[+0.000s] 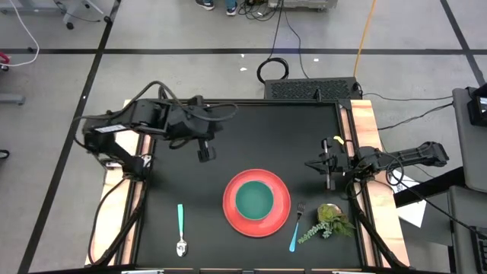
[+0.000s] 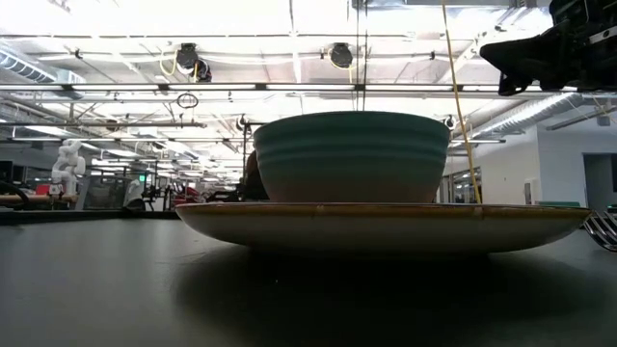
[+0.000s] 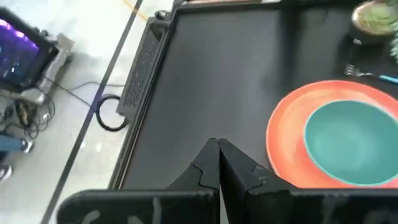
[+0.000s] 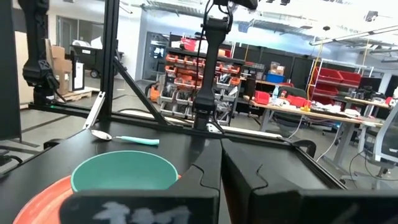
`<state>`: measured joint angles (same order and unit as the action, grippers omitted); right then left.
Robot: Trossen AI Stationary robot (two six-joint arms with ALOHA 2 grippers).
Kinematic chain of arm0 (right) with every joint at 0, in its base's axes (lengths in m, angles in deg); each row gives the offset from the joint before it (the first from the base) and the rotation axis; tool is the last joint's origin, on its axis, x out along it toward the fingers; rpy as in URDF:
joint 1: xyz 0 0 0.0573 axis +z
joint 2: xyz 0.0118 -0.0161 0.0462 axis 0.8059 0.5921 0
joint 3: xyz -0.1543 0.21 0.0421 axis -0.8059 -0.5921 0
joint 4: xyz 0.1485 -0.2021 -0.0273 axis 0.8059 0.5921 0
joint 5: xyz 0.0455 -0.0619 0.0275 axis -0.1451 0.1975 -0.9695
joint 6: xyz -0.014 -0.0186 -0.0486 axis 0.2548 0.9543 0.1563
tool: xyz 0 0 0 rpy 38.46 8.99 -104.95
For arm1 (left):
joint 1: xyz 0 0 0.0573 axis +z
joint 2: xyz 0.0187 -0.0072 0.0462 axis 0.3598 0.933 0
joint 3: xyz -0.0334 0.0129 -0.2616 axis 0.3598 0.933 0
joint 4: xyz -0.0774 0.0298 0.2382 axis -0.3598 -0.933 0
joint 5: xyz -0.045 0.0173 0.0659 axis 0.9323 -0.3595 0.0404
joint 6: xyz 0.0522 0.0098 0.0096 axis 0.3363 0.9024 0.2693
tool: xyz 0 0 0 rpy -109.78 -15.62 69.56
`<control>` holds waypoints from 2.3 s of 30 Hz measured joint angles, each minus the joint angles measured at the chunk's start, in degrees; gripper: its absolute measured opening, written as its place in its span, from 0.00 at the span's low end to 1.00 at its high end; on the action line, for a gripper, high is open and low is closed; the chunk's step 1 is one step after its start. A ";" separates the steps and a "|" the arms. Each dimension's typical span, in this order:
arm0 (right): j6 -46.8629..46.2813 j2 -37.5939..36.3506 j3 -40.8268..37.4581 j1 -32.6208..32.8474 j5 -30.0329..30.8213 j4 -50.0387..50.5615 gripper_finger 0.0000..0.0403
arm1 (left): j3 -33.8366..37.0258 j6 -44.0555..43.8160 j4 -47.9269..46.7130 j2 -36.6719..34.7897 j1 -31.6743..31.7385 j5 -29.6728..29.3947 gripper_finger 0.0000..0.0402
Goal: Set table place
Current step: Put the blue fork on the orange plate to the right of the green bowl
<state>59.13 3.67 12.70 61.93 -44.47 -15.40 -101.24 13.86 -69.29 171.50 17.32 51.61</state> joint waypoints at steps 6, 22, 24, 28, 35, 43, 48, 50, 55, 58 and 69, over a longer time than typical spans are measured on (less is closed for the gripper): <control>0.00 -0.02 0.00 0.00 -0.02 -0.04 0.00 | 23.18 0.14 18.74 -13.29 1.66 4.48 0.00; 0.02 -0.01 -0.01 0.00 -0.02 0.09 0.00 | 71.79 0.41 67.80 -39.08 2.91 15.09 0.00; 0.08 -0.02 0.00 0.00 0.00 0.06 0.00 | 74.52 0.38 70.28 -42.07 3.31 15.02 0.00; 0.15 -0.02 0.00 0.00 0.00 0.07 0.00 | 79.15 0.43 72.53 -47.68 3.82 14.38 0.00; 0.20 -0.02 0.00 0.00 0.00 0.20 0.00 | 86.08 0.11 72.87 -56.63 3.84 9.63 0.00; 0.04 -0.02 0.00 0.00 0.00 0.34 0.00 | 92.95 -2.56 72.75 -64.87 4.31 6.69 0.00; 0.02 -0.01 -0.01 0.00 -0.02 1.18 0.00 | 98.69 -4.64 74.05 -69.65 4.95 6.14 0.00; 0.02 -0.02 -0.02 0.00 -0.02 1.51 0.00 | 101.08 -5.53 76.41 -70.95 4.98 6.16 0.00; 0.02 -0.02 -0.01 0.00 -0.02 2.81 0.00 | 105.94 -6.19 80.18 -72.17 4.98 7.36 0.00; 0.28 0.00 -0.01 0.00 -0.02 3.49 0.00 | 107.83 -6.32 82.03 -72.17 4.98 7.70 0.00; -1.60 -0.01 0.00 0.09 -0.24 2.33 0.00 | 113.63 -7.20 86.13 -72.17 4.98 12.09 0.00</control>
<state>57.53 3.66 12.70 62.01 -44.71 -13.07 12.39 6.65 16.84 99.33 22.30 63.70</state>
